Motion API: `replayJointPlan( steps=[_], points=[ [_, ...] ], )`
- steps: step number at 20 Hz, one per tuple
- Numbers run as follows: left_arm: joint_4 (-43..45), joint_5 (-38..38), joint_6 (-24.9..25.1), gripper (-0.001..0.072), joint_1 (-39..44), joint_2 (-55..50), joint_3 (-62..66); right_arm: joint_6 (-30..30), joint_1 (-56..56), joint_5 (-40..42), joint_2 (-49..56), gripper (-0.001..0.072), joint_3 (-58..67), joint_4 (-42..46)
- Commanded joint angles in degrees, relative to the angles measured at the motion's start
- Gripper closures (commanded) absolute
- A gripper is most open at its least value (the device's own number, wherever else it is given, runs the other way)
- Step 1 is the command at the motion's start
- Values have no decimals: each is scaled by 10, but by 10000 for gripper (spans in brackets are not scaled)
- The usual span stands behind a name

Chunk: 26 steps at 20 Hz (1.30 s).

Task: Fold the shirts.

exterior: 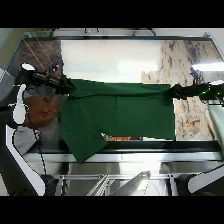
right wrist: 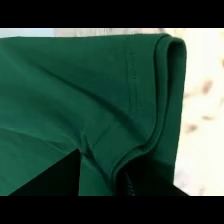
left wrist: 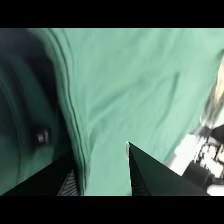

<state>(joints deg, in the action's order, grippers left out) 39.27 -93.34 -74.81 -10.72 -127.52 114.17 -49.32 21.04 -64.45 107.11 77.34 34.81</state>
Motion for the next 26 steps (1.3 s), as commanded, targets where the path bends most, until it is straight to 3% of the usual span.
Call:
replayJointPlan(
  steps=[1, 5, 8, 10, 14, 16, 18, 19, 21, 22, 23, 26],
  points=[
    [2, -69, -30, 410, -10, 0, 25, -59, 14, -29, -26, 434, 5, 85],
    [3, -81, -54, 410, -56, 38, 10, -182, 56, -98, -87, 407, 3, 253],
    [63, -80, -54, 409, -97, 97, -85, -197, 78, -166, -136, 409, -70, 261],
    [114, -75, -45, 410, -113, 144, -171, -197, 80, -151, -189, 409, -165, 260],
    [122, -24, -17, 409, -137, 237, -343, -196, 69, -79, -271, 406, -330, 246],
    [122, -5, -12, 410, -145, 277, -409, -195, 66, -45, -276, 309, -378, 241],
    [123, 11, -11, 409, -148, 315, -466, -179, 66, -6, -276, 315, -407, 221],
    [123, 22, -11, 410, -148, 332, -493, -151, 66, 9, -274, 359, -415, 195],
    [123, 45, -7, 409, -148, 368, -546, -108, 66, 21, -269, 373, -420, 147],
    [123, 51, -3, 409, -148, 383, -571, -95, 66, 21, -267, 428, -420, 125],
    [123, 54, -2, 410, -148, 399, -595, -87, 66, 19, -268, 693, -420, 111],
    [135, 67, -2, 409, -147, 450, -670, -76, 67, 19, -269, 687, -420, 96]
  ],
)
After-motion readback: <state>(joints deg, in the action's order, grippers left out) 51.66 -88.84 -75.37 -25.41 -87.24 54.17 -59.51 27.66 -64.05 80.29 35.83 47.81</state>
